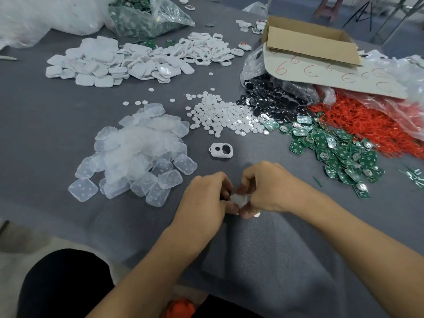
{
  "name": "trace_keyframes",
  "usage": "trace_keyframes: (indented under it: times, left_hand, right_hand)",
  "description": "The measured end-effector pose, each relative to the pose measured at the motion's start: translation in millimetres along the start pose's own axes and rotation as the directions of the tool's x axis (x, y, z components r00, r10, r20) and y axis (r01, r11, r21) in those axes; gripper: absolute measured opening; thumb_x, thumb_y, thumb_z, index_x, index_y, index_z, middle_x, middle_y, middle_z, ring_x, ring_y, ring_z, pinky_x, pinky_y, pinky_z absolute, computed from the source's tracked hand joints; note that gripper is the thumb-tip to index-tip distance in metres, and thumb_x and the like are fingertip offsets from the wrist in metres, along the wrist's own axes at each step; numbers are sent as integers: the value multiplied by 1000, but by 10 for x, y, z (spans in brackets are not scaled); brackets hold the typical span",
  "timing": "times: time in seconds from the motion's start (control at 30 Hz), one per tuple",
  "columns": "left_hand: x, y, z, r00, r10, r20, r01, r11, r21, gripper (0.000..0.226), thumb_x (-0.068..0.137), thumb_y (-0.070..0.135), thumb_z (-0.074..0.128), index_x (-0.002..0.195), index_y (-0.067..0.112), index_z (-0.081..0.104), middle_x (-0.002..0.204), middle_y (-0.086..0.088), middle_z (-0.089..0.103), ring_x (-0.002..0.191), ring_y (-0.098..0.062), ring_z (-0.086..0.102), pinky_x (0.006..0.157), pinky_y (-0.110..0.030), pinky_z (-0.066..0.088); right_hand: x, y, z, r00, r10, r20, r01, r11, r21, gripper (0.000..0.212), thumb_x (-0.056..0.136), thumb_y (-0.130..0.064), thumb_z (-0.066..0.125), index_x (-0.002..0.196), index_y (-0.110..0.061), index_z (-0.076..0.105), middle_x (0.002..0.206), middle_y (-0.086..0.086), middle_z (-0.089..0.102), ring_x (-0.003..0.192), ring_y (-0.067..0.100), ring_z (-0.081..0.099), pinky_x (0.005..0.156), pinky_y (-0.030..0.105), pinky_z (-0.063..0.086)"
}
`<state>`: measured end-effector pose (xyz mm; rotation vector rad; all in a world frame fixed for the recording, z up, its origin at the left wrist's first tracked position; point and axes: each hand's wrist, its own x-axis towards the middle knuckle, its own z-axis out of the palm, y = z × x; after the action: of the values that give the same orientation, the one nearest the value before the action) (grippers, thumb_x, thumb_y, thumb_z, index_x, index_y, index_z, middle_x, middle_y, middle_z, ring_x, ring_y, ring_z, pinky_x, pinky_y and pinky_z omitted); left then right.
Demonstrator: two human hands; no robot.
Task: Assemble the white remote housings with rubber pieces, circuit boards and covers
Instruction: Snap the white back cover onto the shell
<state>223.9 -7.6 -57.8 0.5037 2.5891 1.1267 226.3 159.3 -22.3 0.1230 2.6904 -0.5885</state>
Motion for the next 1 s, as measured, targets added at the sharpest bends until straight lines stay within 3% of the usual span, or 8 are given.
trace_keyframes:
  times: [0.1,0.23,0.33,0.47,0.67,0.8,0.87,1.0]
  left_hand:
    - [-57,0,-33,997,64,42,-66,996,67,24,87,27,77,110,24,72,101,6,67,100,-16,55,88,-30,42]
    - [-185,13,9,996,64,-56,-77,963,-258,8,90,20,75,96,24,76,89,14,75,86,1,68,79,-13,48]
    - [-247,24,115,984,59,-171,-111,943,-312,7,91,14,73,94,20,75,87,13,74,86,0,69,78,-13,50]
    - [-279,21,242,949,56,-312,-147,951,-274,14,90,3,71,90,16,72,87,8,70,86,-6,65,77,-12,47]
    - [-254,17,379,893,72,-444,-177,964,-200,18,89,-1,72,89,17,72,85,8,67,85,-3,63,77,-8,43]
    - [-231,2,341,897,62,-438,-202,939,-280,11,94,15,72,98,25,74,91,15,71,91,-3,67,80,-14,49]
    - [-235,43,321,921,7,-390,-179,896,-407,10,94,20,73,101,26,75,92,19,74,91,0,69,80,-13,51]
    - [-221,278,451,974,32,-223,-151,827,-542,29,87,10,79,112,23,76,101,14,76,96,1,71,86,-17,54]
  right_hand:
    - [-155,58,69,996,-28,-88,41,987,156,35,52,-21,95,70,-27,66,61,-15,66,52,-6,57,44,9,37]
    - [-443,161,386,917,0,-400,182,890,418,40,50,-14,97,74,-32,70,75,-12,66,62,4,61,56,15,46]
    - [-498,199,575,844,85,-529,295,751,591,33,66,-6,90,78,-33,76,81,-13,70,71,5,68,66,16,51]
    - [-501,244,673,832,175,-527,294,666,686,24,78,-2,82,83,-25,77,82,-5,76,78,13,73,77,28,56]
    - [-447,182,784,789,230,-569,305,658,689,29,81,1,78,79,-28,72,73,-6,70,68,7,64,68,18,50]
    - [-453,177,761,781,227,-582,369,584,723,19,85,-7,77,95,-23,75,86,-1,73,78,9,69,72,17,52]
    - [-478,190,730,795,212,-569,391,538,747,24,84,-5,77,102,-21,75,91,0,75,81,9,71,73,15,52]
    - [-663,358,681,737,339,-585,414,457,787,31,81,0,78,98,-26,77,89,0,77,77,11,70,74,20,55]
